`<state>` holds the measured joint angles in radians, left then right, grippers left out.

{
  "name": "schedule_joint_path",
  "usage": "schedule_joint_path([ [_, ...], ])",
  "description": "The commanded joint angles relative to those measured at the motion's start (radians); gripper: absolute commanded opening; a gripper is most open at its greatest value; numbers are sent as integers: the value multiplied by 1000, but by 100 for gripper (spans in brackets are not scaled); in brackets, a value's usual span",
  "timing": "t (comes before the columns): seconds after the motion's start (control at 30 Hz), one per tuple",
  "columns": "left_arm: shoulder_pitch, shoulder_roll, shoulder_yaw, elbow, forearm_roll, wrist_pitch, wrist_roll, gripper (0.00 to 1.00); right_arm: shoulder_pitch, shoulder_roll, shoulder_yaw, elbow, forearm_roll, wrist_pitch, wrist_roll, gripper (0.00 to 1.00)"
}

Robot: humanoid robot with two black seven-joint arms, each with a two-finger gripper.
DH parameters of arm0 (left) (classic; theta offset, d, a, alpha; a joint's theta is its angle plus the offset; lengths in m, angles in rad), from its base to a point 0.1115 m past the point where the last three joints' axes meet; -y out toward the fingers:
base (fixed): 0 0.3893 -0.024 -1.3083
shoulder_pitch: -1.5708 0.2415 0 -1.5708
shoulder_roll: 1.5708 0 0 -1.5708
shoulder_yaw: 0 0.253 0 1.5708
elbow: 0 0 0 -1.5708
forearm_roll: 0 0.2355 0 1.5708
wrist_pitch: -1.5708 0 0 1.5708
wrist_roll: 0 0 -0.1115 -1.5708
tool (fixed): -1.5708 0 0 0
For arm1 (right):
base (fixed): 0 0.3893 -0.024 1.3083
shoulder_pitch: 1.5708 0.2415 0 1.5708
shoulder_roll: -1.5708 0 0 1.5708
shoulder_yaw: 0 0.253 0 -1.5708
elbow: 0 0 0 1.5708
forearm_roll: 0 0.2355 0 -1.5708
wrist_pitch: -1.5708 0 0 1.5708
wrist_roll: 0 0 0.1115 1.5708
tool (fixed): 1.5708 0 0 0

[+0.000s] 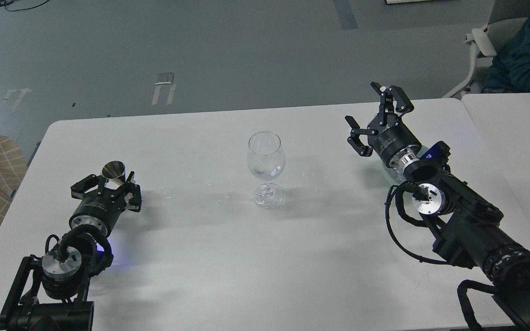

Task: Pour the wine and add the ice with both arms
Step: 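Set the jigger on the table and open the left gripper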

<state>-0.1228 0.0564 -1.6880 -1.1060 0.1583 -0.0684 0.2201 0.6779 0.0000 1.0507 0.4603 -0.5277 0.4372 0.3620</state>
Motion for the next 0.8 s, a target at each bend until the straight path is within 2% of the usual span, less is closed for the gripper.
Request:
schedule_joint_path([
  [0.0,2,0,1,0,0,-1,1,52,0,0,0,0,0,0,0,100],
  [0.13,2,6,1,0,0,-1,-1,64,0,0,0,0,0,0,0,100],
  [0.23,2,8,2,0,0,-1,-1,79,0,0,-1,0,0,-2,0,100],
  [0.27,3,10,2,0,0,-1,-1,89,0,0,-1,0,0,0,0,100],
  [0.3,5,13,2,0,0,-1,1,94,0,0,-1,0,0,0,0,100],
  [0.5,17,34,1,0,-3,-4,13,96,0,0,0,1,0,0,0,100],
  [0.63,41,69,1,-9,-43,-53,41,97,-1,0,0,1,0,-2,0,100],
  [0.77,112,98,-2,-31,-66,-149,113,97,0,0,0,1,0,0,0,100],
])
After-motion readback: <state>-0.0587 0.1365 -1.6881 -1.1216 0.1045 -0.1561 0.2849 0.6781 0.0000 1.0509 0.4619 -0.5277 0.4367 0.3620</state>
